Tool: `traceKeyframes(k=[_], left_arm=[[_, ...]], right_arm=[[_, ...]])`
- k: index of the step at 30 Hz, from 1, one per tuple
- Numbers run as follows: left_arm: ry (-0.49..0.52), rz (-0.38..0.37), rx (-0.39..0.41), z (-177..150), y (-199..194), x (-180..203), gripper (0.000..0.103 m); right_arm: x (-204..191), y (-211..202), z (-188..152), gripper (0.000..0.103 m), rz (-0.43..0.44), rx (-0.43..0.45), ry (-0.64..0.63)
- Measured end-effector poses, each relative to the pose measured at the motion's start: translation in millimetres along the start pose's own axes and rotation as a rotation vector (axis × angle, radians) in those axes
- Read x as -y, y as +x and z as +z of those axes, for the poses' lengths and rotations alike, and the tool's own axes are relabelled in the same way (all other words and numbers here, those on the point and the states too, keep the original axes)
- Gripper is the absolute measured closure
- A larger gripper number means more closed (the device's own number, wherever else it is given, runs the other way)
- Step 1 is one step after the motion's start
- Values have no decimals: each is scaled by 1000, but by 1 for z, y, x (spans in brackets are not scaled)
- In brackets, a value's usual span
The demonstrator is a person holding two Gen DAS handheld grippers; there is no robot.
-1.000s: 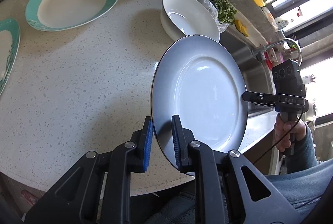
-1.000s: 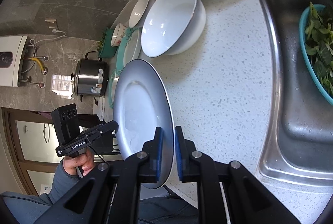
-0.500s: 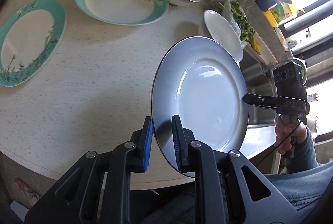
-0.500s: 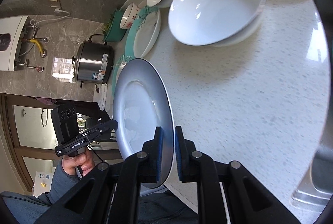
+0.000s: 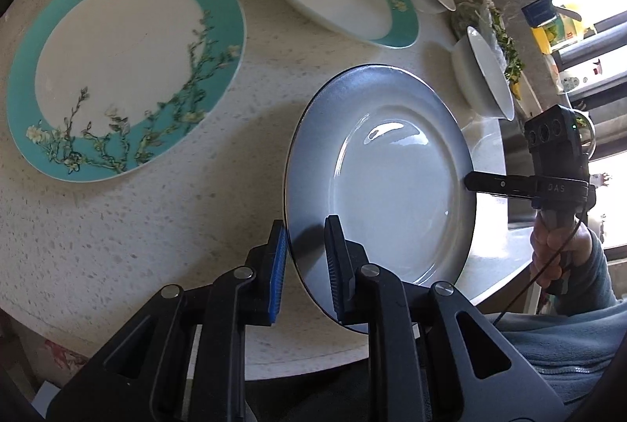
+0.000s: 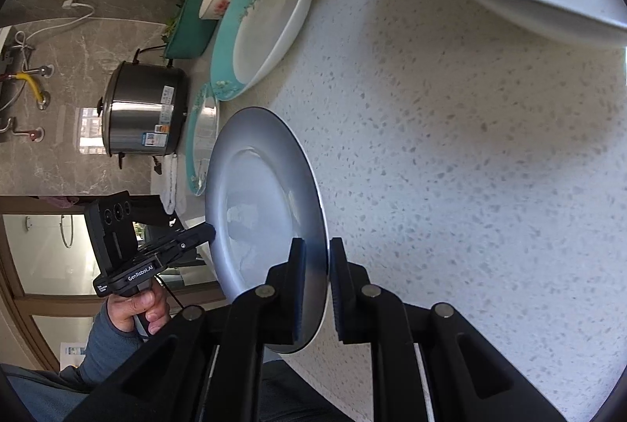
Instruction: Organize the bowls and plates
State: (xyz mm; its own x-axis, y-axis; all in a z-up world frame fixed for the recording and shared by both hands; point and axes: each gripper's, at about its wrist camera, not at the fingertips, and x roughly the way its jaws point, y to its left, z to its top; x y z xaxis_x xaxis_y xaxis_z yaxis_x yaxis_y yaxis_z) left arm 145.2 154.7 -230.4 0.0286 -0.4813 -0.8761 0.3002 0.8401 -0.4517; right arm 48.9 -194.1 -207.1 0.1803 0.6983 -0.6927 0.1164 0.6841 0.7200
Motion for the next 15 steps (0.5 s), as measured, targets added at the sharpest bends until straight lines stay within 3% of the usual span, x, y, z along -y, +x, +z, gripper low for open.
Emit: traceKeyframes(k=[10,15], left_arm=[[32,-5,-12,5,6,-31,85],[103,50,-16,1,5,-17,82]], right_arm=[[-6,18,1,87,-82,24,14],[-14,20,0,85,-133,43,-11]])
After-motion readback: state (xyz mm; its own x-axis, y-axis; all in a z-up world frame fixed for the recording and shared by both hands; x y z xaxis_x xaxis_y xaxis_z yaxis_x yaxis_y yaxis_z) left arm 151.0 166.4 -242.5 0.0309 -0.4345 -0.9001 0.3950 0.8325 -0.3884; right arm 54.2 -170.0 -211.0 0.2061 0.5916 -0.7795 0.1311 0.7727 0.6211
